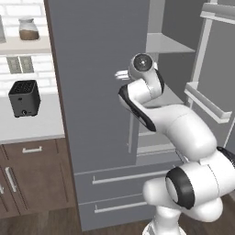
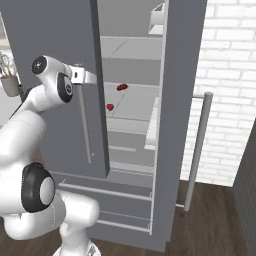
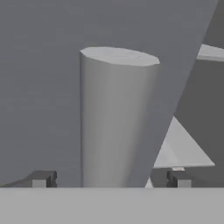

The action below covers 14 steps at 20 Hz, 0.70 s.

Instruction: Take the strawberry from the fridge and place it on top of the pancake, located on the dining counter.

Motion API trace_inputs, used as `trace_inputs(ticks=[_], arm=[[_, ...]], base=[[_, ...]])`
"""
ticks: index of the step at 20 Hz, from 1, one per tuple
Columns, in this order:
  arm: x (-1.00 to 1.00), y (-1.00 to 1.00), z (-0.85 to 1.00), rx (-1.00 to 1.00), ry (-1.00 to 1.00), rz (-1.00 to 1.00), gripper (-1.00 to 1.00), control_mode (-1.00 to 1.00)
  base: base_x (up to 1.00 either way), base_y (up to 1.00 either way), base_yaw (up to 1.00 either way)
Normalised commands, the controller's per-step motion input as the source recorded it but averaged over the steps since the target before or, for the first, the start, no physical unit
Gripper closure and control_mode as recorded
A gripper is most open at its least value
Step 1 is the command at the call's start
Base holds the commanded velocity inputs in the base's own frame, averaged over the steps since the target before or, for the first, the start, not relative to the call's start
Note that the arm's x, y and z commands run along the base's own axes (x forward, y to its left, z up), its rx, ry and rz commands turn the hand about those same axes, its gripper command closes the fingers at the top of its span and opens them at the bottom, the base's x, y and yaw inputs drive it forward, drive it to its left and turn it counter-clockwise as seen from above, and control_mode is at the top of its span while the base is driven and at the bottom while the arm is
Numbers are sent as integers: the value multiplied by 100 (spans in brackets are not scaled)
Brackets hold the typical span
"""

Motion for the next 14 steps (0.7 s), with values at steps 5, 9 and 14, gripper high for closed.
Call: trace_inputs(ticks=[5,9,14], arm=[[40,0,-3,0,-12,0,100,-100],[8,2,-2,0,-4,0,100,-100],[-58,24,-14,0,0,-1,100,-100]], base=[[0,0,0],[0,0,0],[0,0,0]])
